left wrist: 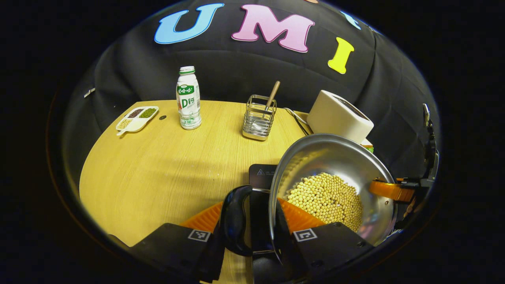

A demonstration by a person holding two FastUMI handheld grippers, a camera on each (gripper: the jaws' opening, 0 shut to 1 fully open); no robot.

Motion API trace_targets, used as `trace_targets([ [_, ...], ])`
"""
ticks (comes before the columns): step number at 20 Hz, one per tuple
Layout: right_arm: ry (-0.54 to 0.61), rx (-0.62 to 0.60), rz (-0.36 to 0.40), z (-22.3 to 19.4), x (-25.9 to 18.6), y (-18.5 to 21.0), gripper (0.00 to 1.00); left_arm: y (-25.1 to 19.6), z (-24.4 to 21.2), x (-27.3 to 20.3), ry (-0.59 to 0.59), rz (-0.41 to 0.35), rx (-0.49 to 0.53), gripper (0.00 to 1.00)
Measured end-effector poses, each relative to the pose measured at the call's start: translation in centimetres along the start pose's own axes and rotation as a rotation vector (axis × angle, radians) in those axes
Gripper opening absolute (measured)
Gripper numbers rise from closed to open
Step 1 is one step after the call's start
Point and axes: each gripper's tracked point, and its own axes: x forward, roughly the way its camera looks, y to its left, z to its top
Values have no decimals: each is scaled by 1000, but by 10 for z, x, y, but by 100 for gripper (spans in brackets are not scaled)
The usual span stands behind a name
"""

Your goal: First push the handle of the pot to place it horizontally, then grasp the pot with both hands and set it on the induction cooktop.

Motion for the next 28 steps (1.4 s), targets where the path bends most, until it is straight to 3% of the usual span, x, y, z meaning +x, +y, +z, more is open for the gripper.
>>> trace_targets([
  [12, 6, -2, 0, -2, 1, -1, 68, -1, -10, -8, 60, 35, -59, 65],
  [15, 7, -9, -27, -3, -6, -1, 73, 2, -7, -15, 62, 76, -22, 72],
  [17, -25, -27, -45, 2, -18, -1, 86, 4, -2, -24, 38, 100, -9, 78],
  [18, -43, -26, -51, 6, -27, 0, 99, 4, 2, -30, 21, 107, -9, 84],
  [19, -64, -21, -56, 9, -35, 0, 100, 2, 4, -38, 4, 100, -10, 99],
  [24, -220, -17, -100, 36, -99, 10, 100, -3, 23, -93, -90, 75, 1, 96],
  [28, -410, -67, -147, 68, -163, 22, 100, -4, 49, -156, -240, 70, 77, 95],
])
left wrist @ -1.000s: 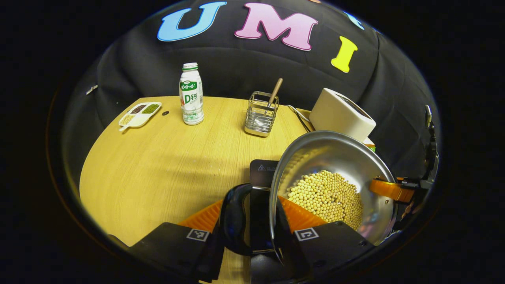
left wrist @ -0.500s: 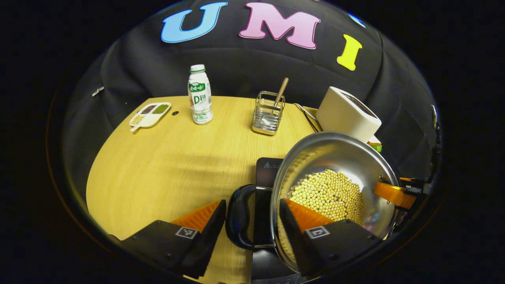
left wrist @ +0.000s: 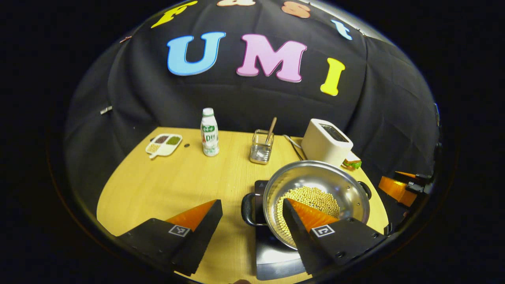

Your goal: First push the handle of the pot to place it horizontally, then grasp the pot with both hands and set it on the induction cooktop.

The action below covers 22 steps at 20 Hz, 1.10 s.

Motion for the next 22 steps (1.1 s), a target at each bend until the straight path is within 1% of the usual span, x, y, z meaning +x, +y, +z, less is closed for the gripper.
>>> trace_targets([
  [2, -86, 8, -4, 24, -22, 7, 99, 6, 18, -27, -85, 9, 22, 95],
  [6, -233, 47, -35, 64, -67, 9, 100, 16, 52, -83, -238, 16, 24, 95],
  [8, -289, 54, -38, 78, -88, 10, 100, 20, 63, -108, -296, 13, 17, 95],
  [10, -336, 48, -19, 87, -108, 14, 99, 25, 66, -128, -351, 15, 56, 95],
  [12, -335, 62, -3, 79, -124, 19, 99, 33, 61, -145, -393, 31, 72, 95],
  [15, -321, 34, -23, 62, -142, 14, 100, 35, 46, -173, -435, 56, 57, 95],
  [17, -336, 36, -35, 56, -157, 8, 100, 32, 35, -190, -459, 60, 66, 95],
  [18, -342, 50, -35, 51, -165, 7, 100, 29, 25, -196, -456, 62, 83, 98],
  [19, -347, 69, -33, 45, -172, 6, 100, 29, 15, -199, -455, 70, 97, 93],
  [20, -346, 90, -33, 40, -177, 5, 100, 25, 3, -201, -436, 62, 97, 95],
  [22, -349, 104, -37, 32, -184, 5, 99, 10, -18, -201, -399, 37, 87, 95],
])
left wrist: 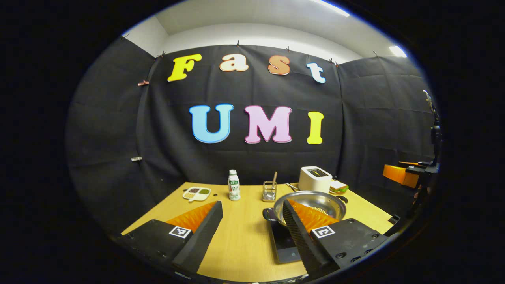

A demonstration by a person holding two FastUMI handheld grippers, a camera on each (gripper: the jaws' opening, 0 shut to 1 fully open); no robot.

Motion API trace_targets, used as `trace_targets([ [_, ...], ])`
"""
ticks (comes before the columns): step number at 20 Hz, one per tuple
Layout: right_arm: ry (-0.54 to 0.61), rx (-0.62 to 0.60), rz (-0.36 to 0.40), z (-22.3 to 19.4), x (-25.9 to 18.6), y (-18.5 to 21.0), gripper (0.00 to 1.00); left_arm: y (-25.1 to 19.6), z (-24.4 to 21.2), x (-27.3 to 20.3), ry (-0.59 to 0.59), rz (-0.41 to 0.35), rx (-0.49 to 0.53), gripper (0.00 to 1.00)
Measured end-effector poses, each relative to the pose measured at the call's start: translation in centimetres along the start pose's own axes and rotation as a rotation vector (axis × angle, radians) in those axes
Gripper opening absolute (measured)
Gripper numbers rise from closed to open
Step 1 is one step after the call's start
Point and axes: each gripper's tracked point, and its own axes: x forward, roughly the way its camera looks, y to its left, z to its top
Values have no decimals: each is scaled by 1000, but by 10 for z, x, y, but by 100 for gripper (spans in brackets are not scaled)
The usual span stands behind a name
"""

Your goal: First push the handle of the pot to place it horizontally, then grasp the pot with both hands and set it on the induction cooktop.

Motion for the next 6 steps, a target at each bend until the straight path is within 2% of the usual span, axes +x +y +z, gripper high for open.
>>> trace_targets([
  [3, 7, -36, -11, -5, -4, -1, 99, -11, -3, -5, 10, -16, -21, 93],
  [4, 9, -36, -6, -4, -5, 1, 99, -14, 0, -5, 4, -20, -20, 96],
  [5, 8, -33, -3, -4, -6, 3, 99, -16, 3, -5, -7, -23, -13, 93],
  [6, 5, -32, -3, -4, -5, 4, 99, -16, 7, -5, -22, -18, -5, 95],
])
